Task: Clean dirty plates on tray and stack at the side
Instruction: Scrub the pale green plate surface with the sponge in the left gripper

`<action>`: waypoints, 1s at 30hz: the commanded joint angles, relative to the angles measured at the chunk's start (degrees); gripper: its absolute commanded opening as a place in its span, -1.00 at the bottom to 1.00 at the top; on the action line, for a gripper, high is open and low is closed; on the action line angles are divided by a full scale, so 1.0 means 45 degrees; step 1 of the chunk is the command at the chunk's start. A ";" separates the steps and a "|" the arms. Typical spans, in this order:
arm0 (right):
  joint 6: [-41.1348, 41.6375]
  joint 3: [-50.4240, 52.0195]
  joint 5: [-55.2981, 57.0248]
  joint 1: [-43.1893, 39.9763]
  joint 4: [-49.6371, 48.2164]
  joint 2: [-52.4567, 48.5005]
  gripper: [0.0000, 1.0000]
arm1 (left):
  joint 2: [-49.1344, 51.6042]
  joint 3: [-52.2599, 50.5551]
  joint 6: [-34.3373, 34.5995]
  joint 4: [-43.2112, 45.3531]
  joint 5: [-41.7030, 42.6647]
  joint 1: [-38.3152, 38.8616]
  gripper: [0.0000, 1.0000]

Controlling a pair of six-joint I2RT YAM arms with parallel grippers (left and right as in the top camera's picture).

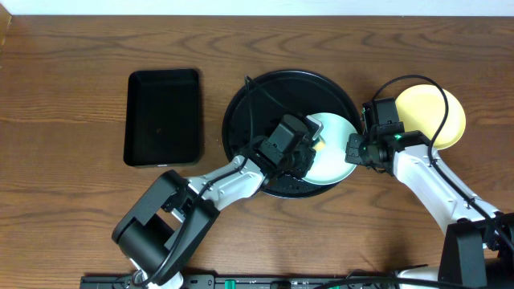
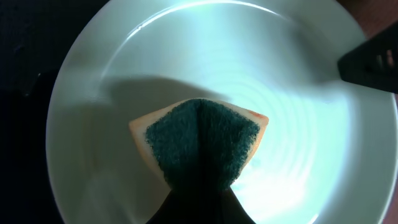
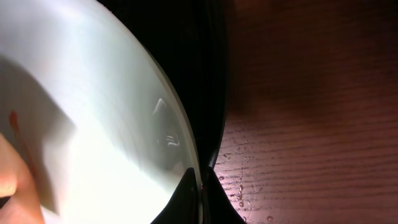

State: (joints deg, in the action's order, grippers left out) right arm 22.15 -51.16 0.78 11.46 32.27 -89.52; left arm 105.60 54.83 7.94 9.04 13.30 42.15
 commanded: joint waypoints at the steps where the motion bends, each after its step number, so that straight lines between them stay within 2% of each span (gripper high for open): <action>1: 0.0121 0.0112 -0.0092 -0.0126 0.0019 -0.0087 -0.98 | 0.0262 0.0034 0.0117 0.0175 -0.0175 0.0010 -0.85; 30: 0.0121 0.0112 -0.0092 -0.0126 0.0015 -0.0092 -0.97 | 0.0835 0.0034 0.0112 0.1059 -0.0607 0.0010 -0.85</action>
State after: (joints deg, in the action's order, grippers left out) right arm 22.15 -51.13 0.84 11.46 32.27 -89.52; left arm 108.07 54.83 7.94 13.32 11.64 42.15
